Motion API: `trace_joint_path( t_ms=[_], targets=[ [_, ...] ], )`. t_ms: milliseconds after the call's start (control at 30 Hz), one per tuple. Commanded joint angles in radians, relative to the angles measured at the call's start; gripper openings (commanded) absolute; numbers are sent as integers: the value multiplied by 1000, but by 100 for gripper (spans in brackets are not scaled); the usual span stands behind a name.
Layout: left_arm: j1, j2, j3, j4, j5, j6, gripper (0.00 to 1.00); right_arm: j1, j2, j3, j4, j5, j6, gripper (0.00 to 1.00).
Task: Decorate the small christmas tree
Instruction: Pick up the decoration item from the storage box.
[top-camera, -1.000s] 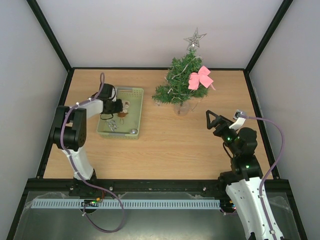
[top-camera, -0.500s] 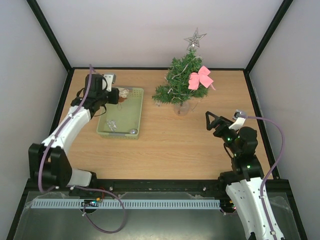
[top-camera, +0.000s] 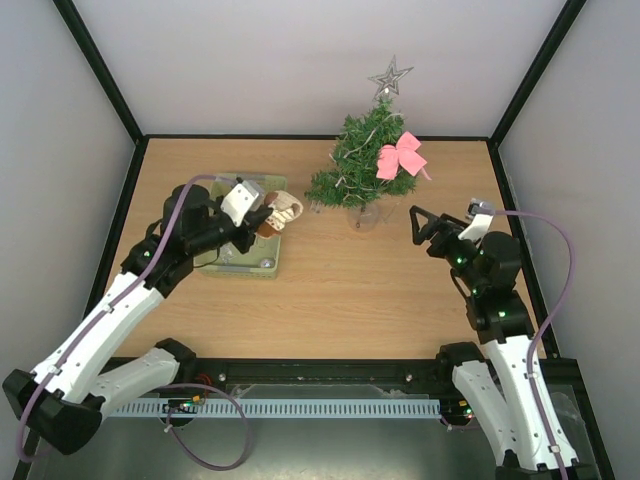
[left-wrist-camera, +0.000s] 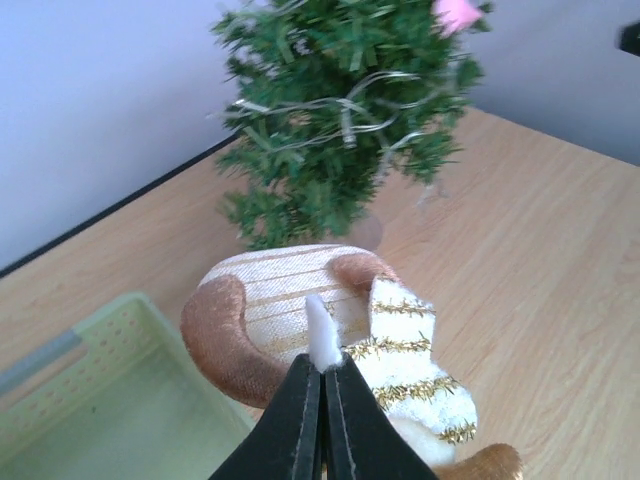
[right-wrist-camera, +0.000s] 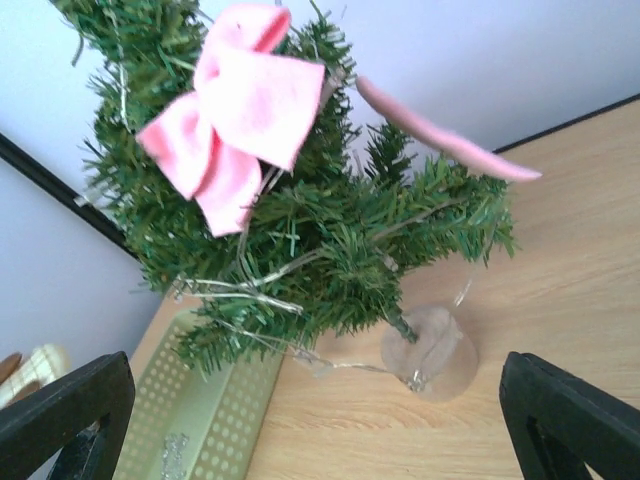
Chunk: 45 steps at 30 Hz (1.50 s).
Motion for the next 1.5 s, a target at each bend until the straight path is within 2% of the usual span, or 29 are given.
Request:
trace_joint_path(
  t_ms=[0, 133, 333, 433, 567, 833, 1067, 1267, 1467],
  targets=[
    [-56, -45, -8, -38, 64, 98, 2, -3, 32, 8, 56, 35, 84, 98],
    [-126, -80, -62, -17, 70, 101, 2, -3, 109, -113, 218, -34, 278, 99],
    [-190, -107, -174, 44, 15, 86, 2, -2, 195, -329, 540, -12, 527, 79],
    [-197, -121, -215, 63, 0, 94, 2, -3, 274, -387, 656, 33, 576, 69],
    [-198, -155, -267, 96, -16, 101, 2, -2, 459, -410, 819, 22, 624, 54],
    [-200, -192, -291, 97, -59, 100, 3, -3, 802, -307, 1024, -37, 628, 46],
    [-200, -202, -292, 105, -76, 104, 2, -2, 1117, -234, 1297, -110, 745, 42],
    [-200, -212, -299, 110, -90, 104, 2, -2, 1260, -141, 1323, -157, 704, 43],
    [-200, -206, -298, 110, -91, 106, 2, -2, 1330, -92, 1320, -196, 656, 46]
  ],
)
